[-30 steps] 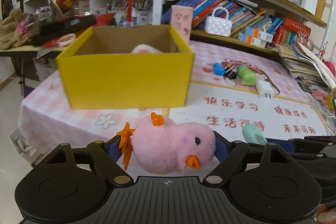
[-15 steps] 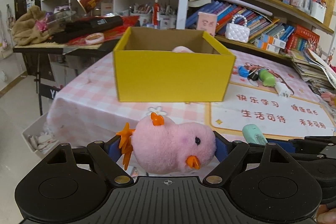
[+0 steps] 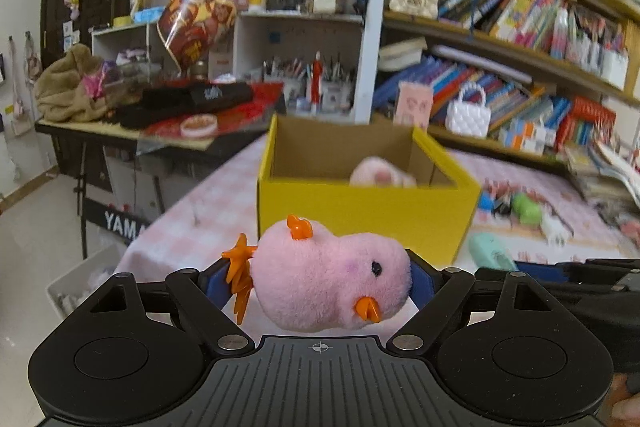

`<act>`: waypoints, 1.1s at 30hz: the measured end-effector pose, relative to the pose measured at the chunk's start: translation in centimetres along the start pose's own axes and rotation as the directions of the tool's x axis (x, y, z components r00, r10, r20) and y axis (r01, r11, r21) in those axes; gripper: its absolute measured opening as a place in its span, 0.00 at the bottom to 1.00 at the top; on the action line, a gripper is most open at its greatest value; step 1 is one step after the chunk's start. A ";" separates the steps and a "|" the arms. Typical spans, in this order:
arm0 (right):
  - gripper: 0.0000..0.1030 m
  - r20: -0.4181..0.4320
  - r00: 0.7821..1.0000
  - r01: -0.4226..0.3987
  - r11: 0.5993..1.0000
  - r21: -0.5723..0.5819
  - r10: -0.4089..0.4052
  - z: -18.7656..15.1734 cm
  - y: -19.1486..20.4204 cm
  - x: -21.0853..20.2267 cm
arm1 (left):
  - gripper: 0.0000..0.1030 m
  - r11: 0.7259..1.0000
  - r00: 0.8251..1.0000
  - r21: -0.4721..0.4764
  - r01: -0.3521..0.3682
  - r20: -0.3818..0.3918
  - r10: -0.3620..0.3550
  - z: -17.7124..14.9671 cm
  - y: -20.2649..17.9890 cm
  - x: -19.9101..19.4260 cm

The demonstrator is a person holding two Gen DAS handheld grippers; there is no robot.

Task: Organize objects
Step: 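Carry the pig and USB stick into the yellow box and open both tools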

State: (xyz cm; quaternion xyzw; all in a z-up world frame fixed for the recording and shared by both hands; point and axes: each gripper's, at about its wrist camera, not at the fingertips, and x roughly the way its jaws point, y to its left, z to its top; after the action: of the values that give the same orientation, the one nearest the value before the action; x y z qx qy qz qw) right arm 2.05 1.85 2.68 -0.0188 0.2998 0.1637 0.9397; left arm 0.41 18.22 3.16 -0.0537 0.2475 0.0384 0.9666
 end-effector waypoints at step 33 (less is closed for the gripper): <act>0.22 -0.302 0.923 -0.310 0.926 -0.215 0.239 16.3 -1.2 25.3 | 0.83 0.988 0.980 0.098 -0.118 -0.152 0.132 6.5 -3.2 19.9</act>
State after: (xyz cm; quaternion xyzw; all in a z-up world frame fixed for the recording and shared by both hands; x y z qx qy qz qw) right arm 30.91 10.35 1.54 -0.1211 0.4008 0.3283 0.8467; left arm 21.21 16.81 -0.55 0.0018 0.3276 0.0838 0.9411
